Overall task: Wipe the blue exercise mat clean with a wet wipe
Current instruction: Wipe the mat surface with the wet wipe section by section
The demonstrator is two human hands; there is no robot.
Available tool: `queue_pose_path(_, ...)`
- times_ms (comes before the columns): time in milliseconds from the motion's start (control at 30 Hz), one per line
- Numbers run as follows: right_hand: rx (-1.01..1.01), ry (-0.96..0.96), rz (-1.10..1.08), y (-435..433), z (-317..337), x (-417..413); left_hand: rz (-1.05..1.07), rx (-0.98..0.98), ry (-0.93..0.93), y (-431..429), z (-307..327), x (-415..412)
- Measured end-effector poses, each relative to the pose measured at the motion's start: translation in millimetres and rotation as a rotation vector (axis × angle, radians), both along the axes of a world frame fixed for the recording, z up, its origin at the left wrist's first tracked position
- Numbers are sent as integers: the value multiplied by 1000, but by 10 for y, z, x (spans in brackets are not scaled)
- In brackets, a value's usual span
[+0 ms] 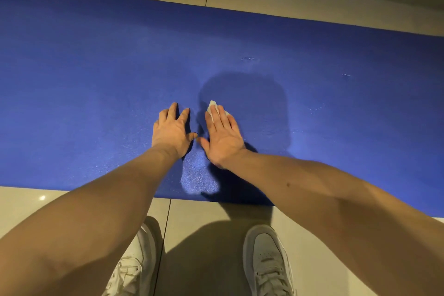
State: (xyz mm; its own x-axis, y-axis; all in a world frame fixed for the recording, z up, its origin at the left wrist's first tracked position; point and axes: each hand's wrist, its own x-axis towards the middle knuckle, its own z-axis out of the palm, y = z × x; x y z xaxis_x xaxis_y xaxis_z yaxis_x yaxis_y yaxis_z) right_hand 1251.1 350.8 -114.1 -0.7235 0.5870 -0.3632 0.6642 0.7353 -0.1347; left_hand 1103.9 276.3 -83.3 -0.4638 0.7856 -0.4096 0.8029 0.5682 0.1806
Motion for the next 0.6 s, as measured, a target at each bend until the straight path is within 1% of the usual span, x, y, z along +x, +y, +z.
queue_pose_path(67,-23,45,39,144,-18,77,-9,-17,9,8,-4,1)
queue_pose_path(100,-30,54,20,250,-21,139,-10,-22,11,2,-10,0)
queue_pose_path(167,-4,32,-111,515,-15,269,-9,-28,9,-5,-23,2)
queue_pose_path(300,52,-94,-366,791,26,302,-16,-27,17,4,-26,-9)
queue_pose_path(367,29,-66,-424,708,45,155,-20,-17,13,18,-21,-29)
queue_pose_path(400,11,-24,-399,621,44,60,-18,-5,14,21,-19,-42)
queue_pose_path(467,-39,56,-238,406,37,-119,-12,24,23,33,-21,-72)
queue_pose_path(533,-66,59,-42,252,25,-233,-4,51,34,52,-31,-99)
queue_pose_path(600,-68,42,59,265,-6,-261,8,75,36,83,-40,-122)
